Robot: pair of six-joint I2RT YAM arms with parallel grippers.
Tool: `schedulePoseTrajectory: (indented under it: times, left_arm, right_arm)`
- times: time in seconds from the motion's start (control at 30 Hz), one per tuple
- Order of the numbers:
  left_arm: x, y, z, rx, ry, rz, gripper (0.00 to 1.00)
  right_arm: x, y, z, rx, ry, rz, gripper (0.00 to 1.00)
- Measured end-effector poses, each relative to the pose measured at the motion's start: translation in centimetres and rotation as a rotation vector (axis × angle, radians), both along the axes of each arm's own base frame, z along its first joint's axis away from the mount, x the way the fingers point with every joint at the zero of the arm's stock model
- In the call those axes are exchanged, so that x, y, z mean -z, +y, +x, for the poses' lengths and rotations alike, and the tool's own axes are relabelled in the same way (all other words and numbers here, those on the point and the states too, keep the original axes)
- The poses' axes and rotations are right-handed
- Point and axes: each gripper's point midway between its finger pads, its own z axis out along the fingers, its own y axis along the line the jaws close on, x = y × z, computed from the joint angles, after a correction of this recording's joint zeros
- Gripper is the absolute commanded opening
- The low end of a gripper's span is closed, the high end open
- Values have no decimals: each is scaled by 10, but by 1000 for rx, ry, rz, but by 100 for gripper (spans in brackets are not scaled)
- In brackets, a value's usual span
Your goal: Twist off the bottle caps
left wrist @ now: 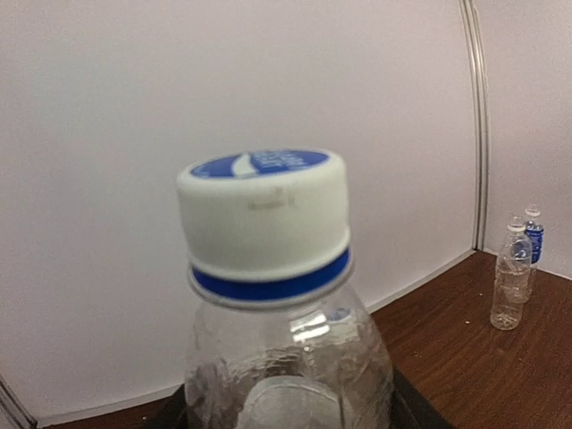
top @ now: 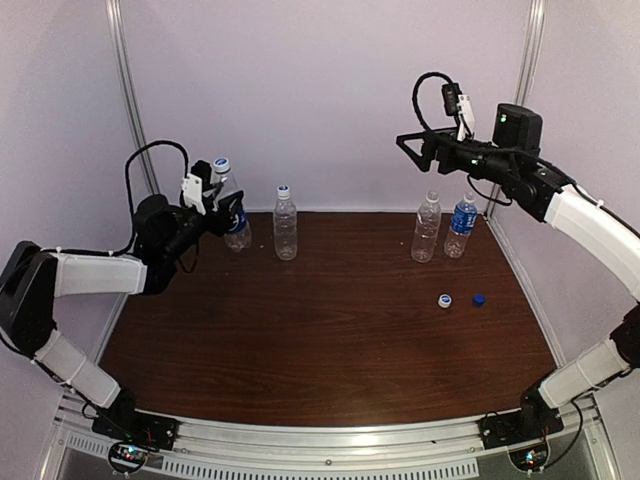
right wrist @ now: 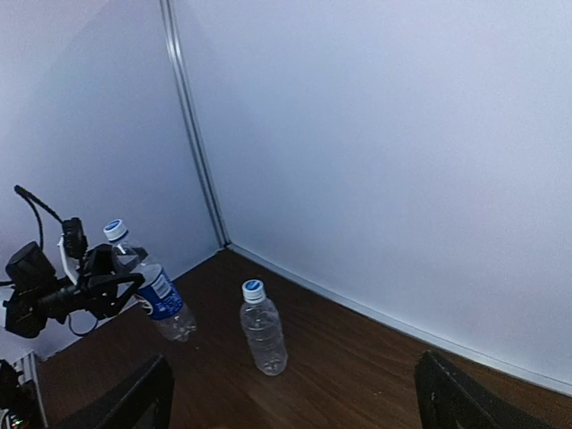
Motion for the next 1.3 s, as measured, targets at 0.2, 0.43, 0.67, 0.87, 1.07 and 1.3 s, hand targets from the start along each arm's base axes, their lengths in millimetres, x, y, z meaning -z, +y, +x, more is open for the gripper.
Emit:
schedulePoseTrajectory:
  times: [0.2,0.43,0.67,0.87,1.07,1.3]
  left_arm:
    - [-28,-68,-65,203,-34,147,50]
    - [-23,-158,-150,535,-64,277,50]
    - [-17,-172,-167,627,-69,307,50]
    - [-15,-175,-174,663,-75,315,50]
    - [-14,-176,-175,669,-73,318,50]
    - [-13,-175,-174,667,-63,319,58]
  right_arm:
    - [-1,103,-73,-310,-21,-39,92]
    - [7,179,-139,-529,-83,-136,90]
    - [33,199,-149,-555,-84,-259,63]
    - [45,199,-144,-537,-64,-297,54]
    - [61,201,-141,-541,-32,-331,38]
    - [63,202,-143,-547,-36,-344,0]
